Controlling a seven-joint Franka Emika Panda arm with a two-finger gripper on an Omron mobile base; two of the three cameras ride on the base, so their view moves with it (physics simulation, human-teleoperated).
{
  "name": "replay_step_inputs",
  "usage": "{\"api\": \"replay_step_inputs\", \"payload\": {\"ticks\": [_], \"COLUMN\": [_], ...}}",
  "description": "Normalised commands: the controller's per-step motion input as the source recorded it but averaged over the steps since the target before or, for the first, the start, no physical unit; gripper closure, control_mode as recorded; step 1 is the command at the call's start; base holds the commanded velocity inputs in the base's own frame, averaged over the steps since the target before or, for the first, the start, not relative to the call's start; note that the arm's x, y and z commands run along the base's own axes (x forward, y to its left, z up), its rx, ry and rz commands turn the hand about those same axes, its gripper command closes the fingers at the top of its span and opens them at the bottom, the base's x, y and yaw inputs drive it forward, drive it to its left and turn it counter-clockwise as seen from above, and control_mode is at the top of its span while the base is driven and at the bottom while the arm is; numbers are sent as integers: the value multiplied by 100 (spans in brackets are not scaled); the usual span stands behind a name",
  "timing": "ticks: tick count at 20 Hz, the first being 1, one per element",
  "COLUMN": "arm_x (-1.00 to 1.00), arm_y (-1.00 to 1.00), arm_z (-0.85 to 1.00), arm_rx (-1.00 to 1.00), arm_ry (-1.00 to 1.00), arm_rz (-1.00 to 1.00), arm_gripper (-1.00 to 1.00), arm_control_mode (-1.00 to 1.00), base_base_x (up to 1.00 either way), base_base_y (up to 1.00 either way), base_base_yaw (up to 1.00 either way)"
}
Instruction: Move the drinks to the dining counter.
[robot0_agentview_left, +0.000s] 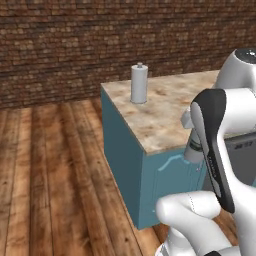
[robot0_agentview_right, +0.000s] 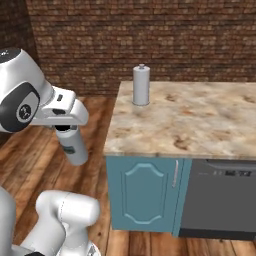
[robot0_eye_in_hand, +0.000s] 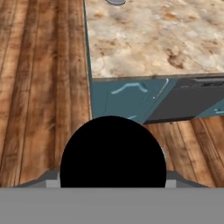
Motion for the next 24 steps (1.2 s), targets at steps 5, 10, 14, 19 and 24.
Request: {"api": "replay_step_inputs", "payload": {"ticks": [5,10,14,19,24], "arm_x": [0,0,0,0,0], "arm_y": [0,0,0,0,0], "arm_z": [0,0,0,0,0], "arm_rx": [0,0,0,0,0], "arm_ry": [0,0,0,0,0], "arm_rz": [0,0,0,0,0], "arm_gripper": [100,100,100,100,100], "arm_control_mode": [100,100,100,100,100], "base_base_x": [36,42,46,45,44], "base_base_y": [-45,-24,-18,-20,-20], "base_base_yaw": [6,2,1,1,1]}}
